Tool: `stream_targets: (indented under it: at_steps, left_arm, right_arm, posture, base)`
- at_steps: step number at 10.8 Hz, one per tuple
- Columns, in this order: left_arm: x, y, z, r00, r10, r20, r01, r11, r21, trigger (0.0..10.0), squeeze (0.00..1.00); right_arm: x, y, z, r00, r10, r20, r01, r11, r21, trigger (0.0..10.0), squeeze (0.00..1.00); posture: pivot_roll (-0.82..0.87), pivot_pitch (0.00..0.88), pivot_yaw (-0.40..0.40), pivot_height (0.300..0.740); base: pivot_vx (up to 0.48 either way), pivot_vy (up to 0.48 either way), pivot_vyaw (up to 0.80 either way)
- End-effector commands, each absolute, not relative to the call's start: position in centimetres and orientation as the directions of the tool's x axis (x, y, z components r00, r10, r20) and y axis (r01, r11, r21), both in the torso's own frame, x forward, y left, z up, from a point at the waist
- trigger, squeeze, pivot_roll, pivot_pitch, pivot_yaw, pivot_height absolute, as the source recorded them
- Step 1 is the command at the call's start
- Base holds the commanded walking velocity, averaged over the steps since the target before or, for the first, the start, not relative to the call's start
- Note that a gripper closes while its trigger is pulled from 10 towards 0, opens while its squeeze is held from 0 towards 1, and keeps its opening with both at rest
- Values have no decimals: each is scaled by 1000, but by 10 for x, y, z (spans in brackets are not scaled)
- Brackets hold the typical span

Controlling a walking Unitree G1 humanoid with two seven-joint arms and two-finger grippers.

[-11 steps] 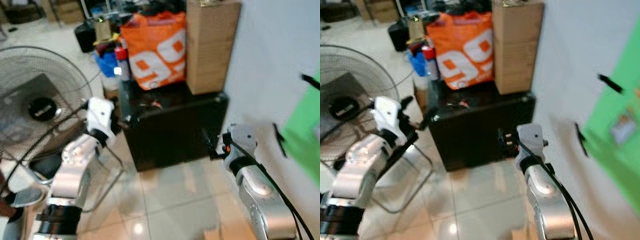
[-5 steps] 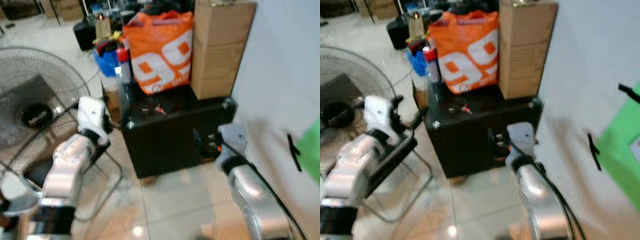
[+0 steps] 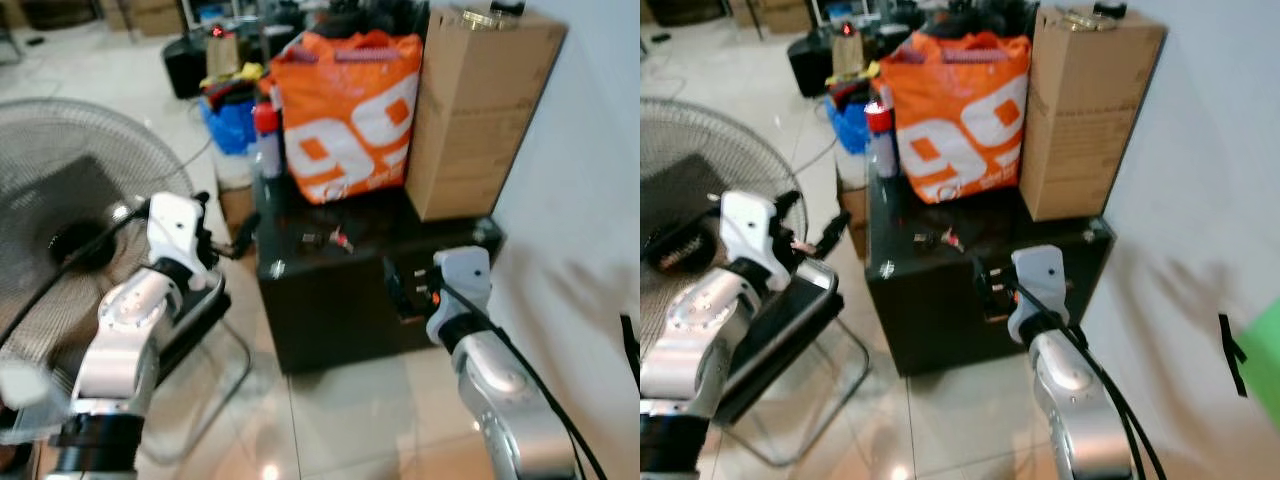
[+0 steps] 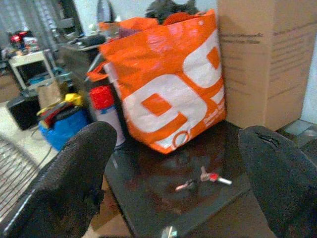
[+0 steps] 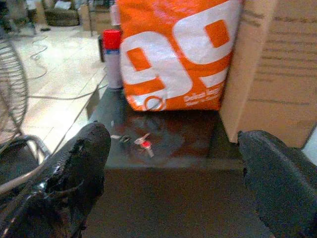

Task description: Hang keys on a hook

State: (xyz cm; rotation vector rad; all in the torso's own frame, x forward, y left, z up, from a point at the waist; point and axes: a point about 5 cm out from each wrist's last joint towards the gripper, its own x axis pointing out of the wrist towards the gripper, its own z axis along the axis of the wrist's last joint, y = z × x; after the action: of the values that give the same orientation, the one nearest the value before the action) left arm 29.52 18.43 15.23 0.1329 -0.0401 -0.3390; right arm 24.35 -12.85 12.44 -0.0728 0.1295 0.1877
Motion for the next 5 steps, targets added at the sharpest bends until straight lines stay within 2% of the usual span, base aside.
stream_targets:
  at_steps: [1, 5]
  left_arm:
    - [296, 178, 156, 933, -359, 28, 353, 926, 138, 10000, 467]
    - [295, 177, 155, 931, -365, 23, 359, 923, 137, 10000, 471]
  right_arm:
    - [244, -135, 126, 978, 160, -138, -170, 983, -69, 10000, 0]
    - [243, -136, 125, 978, 158, -140, -168, 983, -69, 10000, 0]
  posture:
    - [-146, 0, 87, 740]
    - [-148, 0, 85, 740]
  base:
    - [409, 0, 0]
    - [407, 0, 0]
